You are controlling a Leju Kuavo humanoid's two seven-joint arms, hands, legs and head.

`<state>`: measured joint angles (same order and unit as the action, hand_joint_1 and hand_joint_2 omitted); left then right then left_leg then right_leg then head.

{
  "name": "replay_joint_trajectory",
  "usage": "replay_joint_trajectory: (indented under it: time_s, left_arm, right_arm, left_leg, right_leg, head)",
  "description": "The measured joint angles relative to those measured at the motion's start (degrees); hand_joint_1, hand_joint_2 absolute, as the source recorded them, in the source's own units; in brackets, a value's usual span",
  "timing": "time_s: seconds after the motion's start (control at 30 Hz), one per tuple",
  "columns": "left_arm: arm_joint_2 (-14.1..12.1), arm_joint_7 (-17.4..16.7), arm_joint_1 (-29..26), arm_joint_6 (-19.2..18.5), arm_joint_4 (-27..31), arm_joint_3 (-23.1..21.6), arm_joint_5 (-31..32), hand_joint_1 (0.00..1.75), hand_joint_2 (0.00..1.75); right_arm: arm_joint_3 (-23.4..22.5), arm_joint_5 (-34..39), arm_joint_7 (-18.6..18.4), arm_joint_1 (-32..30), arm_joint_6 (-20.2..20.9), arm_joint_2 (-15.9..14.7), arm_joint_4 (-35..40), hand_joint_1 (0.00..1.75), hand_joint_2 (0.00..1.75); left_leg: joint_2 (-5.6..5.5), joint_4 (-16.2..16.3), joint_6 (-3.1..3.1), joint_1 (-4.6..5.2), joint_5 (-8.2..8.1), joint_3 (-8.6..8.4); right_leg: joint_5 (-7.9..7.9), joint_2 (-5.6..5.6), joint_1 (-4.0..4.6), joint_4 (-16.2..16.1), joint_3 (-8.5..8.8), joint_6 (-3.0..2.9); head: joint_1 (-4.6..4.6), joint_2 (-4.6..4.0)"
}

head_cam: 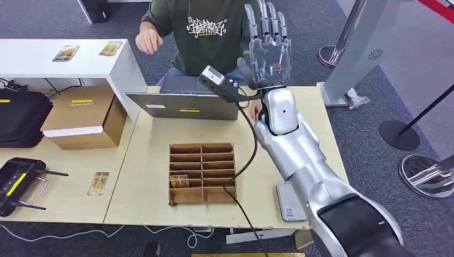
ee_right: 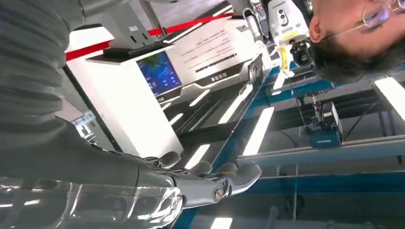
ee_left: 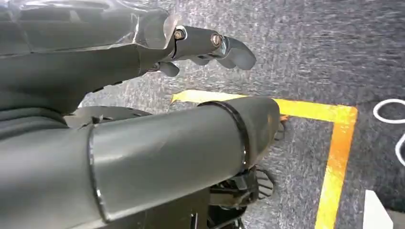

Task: Pass the card to the sensor for recognition and then transmit it.

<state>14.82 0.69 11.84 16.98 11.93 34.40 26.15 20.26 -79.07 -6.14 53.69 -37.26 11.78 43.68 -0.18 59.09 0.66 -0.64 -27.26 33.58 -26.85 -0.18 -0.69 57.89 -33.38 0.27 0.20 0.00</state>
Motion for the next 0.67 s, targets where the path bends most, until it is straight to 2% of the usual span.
replay_joint_trajectory:
  time_s: [0.1, 0.47, 0.67]
  left_arm:
    - [-0.2, -1.3, 0.0, 0.5, 0.0, 0.0, -1.1, 0.00, 0.00]
    - [-1.4, -0.4, -1.7, 1.3, 0.0, 0.0, -3.8, 0.00, 0.00]
    - [-1.9, -0.2, -2.5, 1.9, 0.0, 0.5, -5.1, 0.00, 0.00]
  right_arm:
    - [0.0, -1.1, -0.2, -5.0, -0.5, -1.1, 5.6, 0.00, 1.75]
    - [-2.4, -6.0, 0.6, -31.6, -1.2, -5.2, 33.3, 0.00, 1.75]
    - [-4.6, -6.5, -0.6, -42.4, -1.2, -6.4, 44.9, 0.00, 1.75]
  left_leg:
    - [-0.01, 0.0, 0.00, 0.00, -0.01, 0.01]
    - [-0.01, 0.0, 0.02, 0.00, -0.12, 0.03]
    - [-0.03, 0.0, 0.02, 0.00, -0.12, 0.04]
  right_leg:
    - [-0.01, 0.00, 0.00, 0.0, 0.00, 0.00]
    - [-0.09, -0.01, 0.00, 0.0, -0.02, 0.06]
    - [-0.10, -0.02, 0.00, -0.1, -0.02, 0.06]
  head:
    - [0.00, 0.00]
    - [0.02, 0.00]
    - [0.04, 0.00]
